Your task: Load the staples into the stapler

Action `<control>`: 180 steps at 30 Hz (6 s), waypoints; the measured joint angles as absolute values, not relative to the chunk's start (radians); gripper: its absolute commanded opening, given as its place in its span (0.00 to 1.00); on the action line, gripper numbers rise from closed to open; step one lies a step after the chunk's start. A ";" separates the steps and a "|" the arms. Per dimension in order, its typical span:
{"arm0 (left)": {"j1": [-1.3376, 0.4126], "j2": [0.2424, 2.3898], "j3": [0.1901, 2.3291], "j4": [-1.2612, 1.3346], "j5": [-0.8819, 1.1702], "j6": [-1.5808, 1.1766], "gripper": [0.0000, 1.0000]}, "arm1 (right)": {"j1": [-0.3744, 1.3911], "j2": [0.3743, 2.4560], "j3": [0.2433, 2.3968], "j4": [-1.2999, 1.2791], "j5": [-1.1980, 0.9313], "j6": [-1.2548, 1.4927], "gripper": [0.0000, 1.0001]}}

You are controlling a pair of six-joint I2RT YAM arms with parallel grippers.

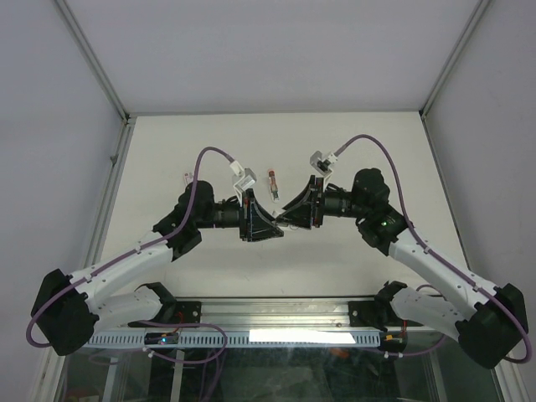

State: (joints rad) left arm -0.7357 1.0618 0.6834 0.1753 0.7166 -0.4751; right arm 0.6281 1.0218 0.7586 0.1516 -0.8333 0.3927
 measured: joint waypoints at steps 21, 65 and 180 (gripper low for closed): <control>-0.738 1.044 0.615 0.302 0.691 -0.558 0.74 | 0.585 1.008 0.675 0.320 -0.796 0.541 0.24; -0.732 1.102 0.635 0.446 0.751 -0.636 0.00 | 0.588 1.045 0.696 0.383 -0.883 0.612 0.62; -1.016 1.306 0.554 -0.040 0.092 -0.502 0.84 | 0.535 0.865 0.527 0.028 -0.370 0.493 0.64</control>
